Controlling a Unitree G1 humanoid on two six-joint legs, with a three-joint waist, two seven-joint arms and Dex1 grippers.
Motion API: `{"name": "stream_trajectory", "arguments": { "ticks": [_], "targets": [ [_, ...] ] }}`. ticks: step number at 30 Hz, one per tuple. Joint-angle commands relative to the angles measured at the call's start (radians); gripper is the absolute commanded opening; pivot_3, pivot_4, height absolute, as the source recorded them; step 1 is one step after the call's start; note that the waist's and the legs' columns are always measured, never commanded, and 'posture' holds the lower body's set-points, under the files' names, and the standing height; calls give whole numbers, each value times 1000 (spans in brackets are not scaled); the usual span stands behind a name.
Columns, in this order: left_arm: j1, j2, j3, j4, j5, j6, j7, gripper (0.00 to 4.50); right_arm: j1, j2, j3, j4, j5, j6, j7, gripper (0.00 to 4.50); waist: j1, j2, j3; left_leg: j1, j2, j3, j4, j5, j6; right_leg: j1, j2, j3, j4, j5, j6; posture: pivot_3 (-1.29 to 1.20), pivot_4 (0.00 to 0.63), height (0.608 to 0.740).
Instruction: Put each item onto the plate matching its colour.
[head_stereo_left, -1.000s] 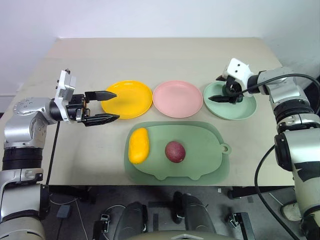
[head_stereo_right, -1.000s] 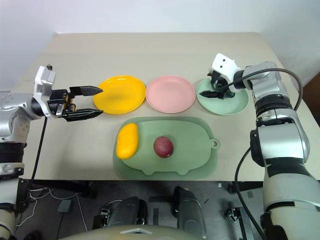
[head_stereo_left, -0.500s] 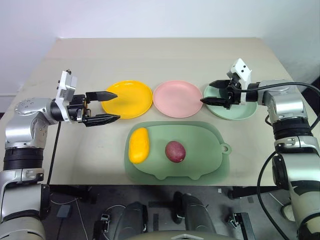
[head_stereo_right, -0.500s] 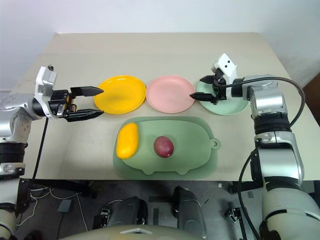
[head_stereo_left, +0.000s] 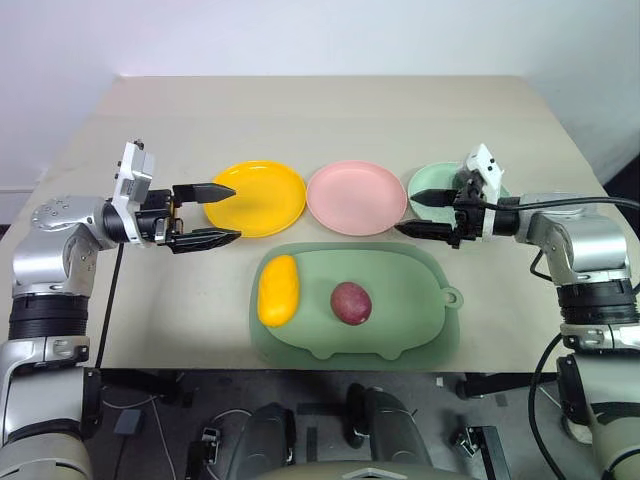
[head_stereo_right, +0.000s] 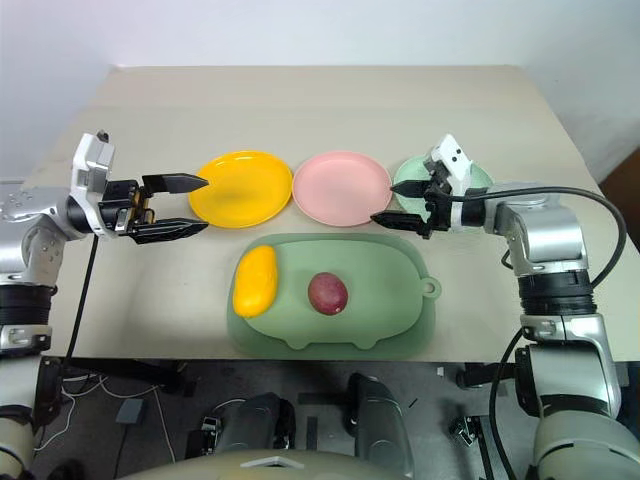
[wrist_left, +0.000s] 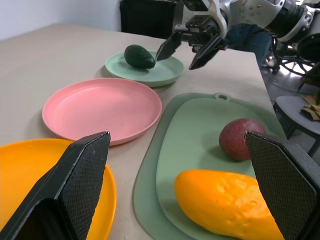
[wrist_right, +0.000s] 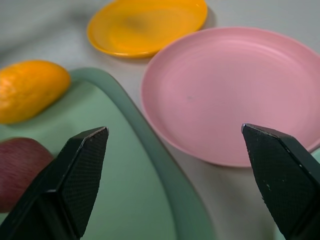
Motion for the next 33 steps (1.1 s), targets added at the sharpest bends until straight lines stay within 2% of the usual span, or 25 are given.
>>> {"name": "stream_trajectory", "arguments": {
  "ticks": [1, 6, 16, 23, 33],
  "targets": [
    [-23, 3, 10, 0, -5, -14, -8, 4500, 13, -12, -54, -91, 57, 31, -34, 4487, 1, 0, 0, 0, 0, 0, 0, 0, 0, 0, 0, 0, 0, 0, 0, 0, 150, 740],
    [-22, -2, 7, 2, -6, -14, -10, 4500, 80, -21, -51, -244, 150, 130, -33, 4487, 2, 0, 0, 0, 0, 0, 0, 0, 0, 0, 0, 0, 0, 0, 0, 0, 150, 740],
    [-26, -6, 2, -1, -4, -10, -17, 4500, 187, -18, 27, -444, 178, 168, -108, 4487, 2, -1, 0, 0, 0, -1, 0, -1, 2, 0, 0, 0, 0, 0, 0, 0, 150, 740],
    [-28, -5, -1, 1, -1, -7, -22, 4500, 219, 6, 80, -541, 212, 213, -174, 4487, 2, -1, 0, 0, 0, -1, 0, -1, 2, 0, 0, 0, 0, 0, 0, 0, 150, 740],
    [-38, -7, -11, 7, 4, -3, -29, 4500, 188, 28, 111, -556, 270, 278, -219, 4487, 2, -2, 1, 0, 0, -1, 0, -2, 3, 0, 0, 0, 0, 0, 0, 0, 150, 740]
  ]
}}
